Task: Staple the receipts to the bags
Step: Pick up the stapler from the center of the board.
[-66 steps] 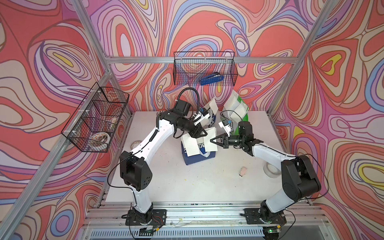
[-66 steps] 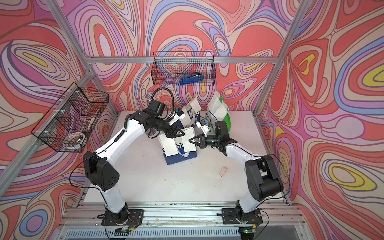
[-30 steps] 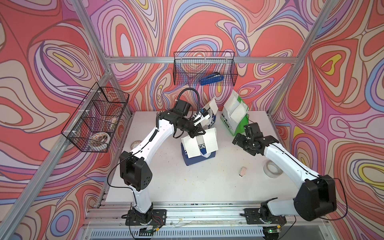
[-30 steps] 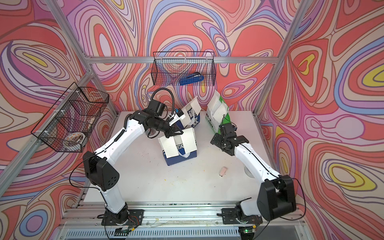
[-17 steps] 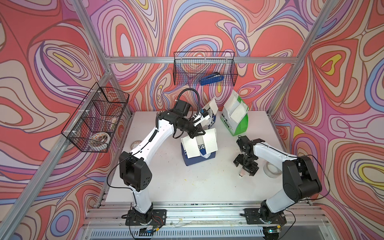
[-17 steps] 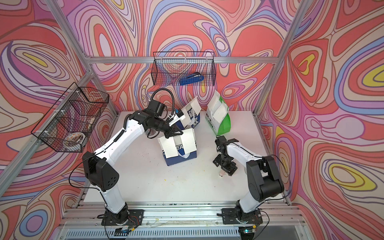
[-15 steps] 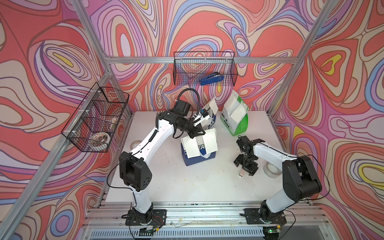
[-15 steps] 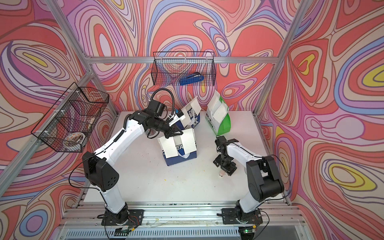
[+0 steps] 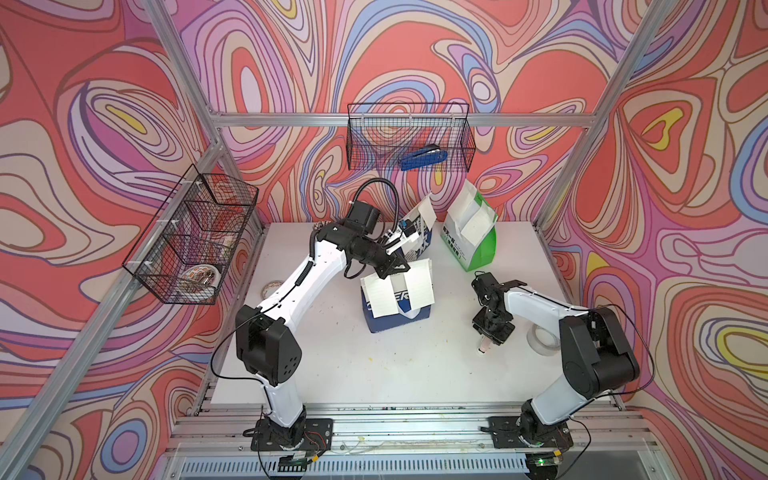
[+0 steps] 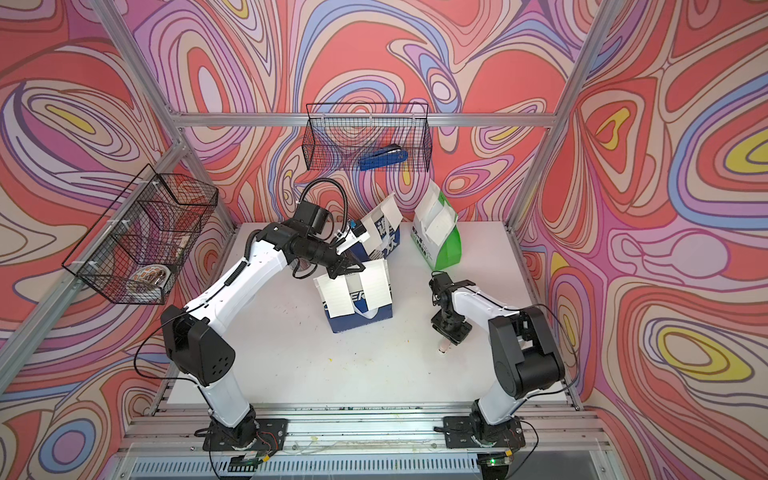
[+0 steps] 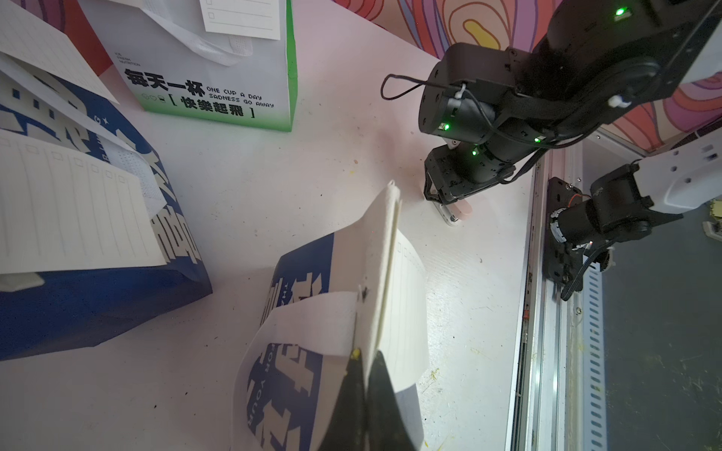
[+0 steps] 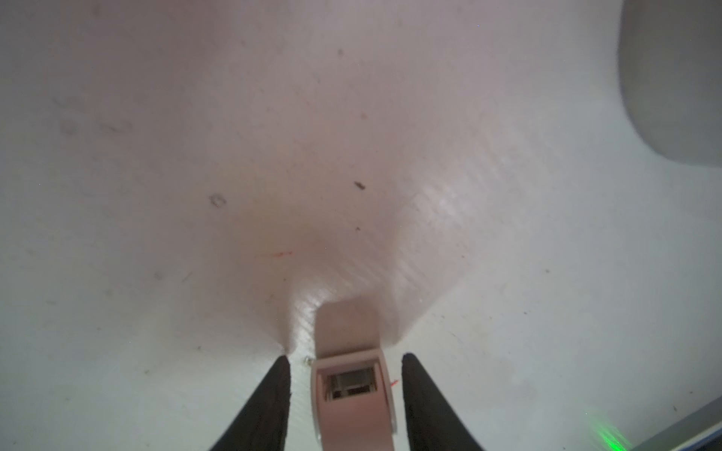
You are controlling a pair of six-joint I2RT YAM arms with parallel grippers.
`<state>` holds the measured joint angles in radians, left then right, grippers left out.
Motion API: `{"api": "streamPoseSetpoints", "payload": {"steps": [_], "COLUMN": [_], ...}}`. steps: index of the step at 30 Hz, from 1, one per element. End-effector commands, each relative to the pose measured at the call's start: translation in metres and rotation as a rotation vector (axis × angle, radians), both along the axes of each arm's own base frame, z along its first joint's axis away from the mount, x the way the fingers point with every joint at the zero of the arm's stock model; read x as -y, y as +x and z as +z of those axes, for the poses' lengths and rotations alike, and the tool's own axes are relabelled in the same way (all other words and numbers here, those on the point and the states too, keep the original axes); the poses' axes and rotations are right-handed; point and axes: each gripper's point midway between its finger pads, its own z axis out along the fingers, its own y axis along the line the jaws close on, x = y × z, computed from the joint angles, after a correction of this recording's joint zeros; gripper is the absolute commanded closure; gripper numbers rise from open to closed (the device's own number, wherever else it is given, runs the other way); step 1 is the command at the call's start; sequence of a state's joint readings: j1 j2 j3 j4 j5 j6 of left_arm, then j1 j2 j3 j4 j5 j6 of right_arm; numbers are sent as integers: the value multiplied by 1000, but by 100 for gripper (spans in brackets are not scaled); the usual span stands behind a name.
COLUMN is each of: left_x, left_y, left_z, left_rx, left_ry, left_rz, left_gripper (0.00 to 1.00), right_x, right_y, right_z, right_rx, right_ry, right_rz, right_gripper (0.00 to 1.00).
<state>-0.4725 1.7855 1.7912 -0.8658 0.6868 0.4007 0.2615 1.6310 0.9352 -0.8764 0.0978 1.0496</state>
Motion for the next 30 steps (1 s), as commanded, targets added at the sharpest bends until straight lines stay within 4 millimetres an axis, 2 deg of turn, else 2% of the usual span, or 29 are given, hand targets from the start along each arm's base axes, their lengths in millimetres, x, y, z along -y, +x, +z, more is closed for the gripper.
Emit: {"api": "streamPoseSetpoints", "payload": {"steps": [1,7,11,14,16,18,20,23,26,30], "left_x": [-3,-3,-2,1,1,1,1,3,4,6], "left_y": [-12,-12,-13,-14,-14,-15,-15,-14,-11,-9], "left_z": [6,6,8,12,14,15,15,19,22,24], "left_rx": [7,4,0,-8,-9,-8,-9,-22,-33,-50], "left_ry": [3,-1,-8,-29,-38,-40,-42,-58,-72,-86], "left_rz": [-26,-26,-24,-29,-30,-28,-24,-7,15,36], "left_gripper": [100,100,100,100,100,100,100,100,100,100], "right_x": [-6,-3,-6,-23,-40,-64,-80,-97,-121,-161], "right_y": [-2,3,24,54,74,92,98,95,91,84], "right_z": [-8,1,34,84,131,194,253,323,367,394], "right_rx": [-8,19,169,396,605,870,1103,1377,1548,1707], "right_ry": [40,20,40,126,203,296,326,295,302,342], "right_rz": [-34,-26,5,103,188,325,420,514,599,685], "right_gripper": [52,66,83,86,88,89,91,94,97,97]}}
